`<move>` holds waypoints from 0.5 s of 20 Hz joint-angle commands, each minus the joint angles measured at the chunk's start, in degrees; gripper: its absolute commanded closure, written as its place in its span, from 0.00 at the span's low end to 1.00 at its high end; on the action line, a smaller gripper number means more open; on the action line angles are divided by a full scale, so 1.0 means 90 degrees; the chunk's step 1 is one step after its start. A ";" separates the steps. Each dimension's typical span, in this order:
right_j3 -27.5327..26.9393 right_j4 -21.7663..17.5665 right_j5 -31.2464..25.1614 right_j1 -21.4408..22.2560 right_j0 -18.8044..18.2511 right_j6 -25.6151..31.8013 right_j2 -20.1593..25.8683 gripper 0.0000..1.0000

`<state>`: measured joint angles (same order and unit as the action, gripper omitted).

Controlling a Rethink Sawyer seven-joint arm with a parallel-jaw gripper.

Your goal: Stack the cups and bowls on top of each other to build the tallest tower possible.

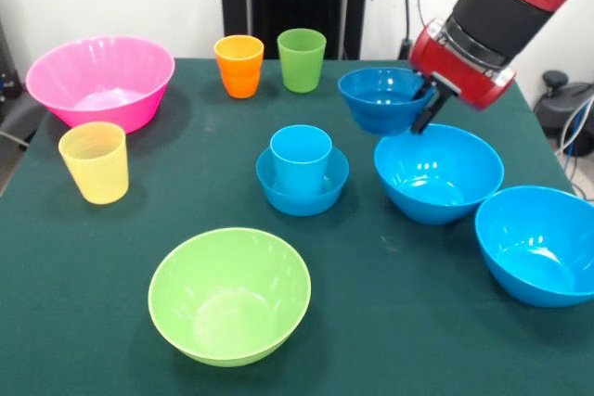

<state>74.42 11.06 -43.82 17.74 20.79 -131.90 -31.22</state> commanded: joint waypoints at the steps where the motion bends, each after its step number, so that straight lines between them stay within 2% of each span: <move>1: -0.0901 -0.0743 -0.0999 -0.0123 -0.0456 0.0760 0.0428 1.00; 7: -0.1313 -0.1098 -0.1168 -0.0108 -0.0922 0.1224 0.0642 1.00; 10: -0.1370 -0.1153 -0.1343 -0.0074 -0.1014 0.1225 0.0790 1.00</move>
<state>67.34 5.86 -48.99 17.71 14.35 -131.90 -31.25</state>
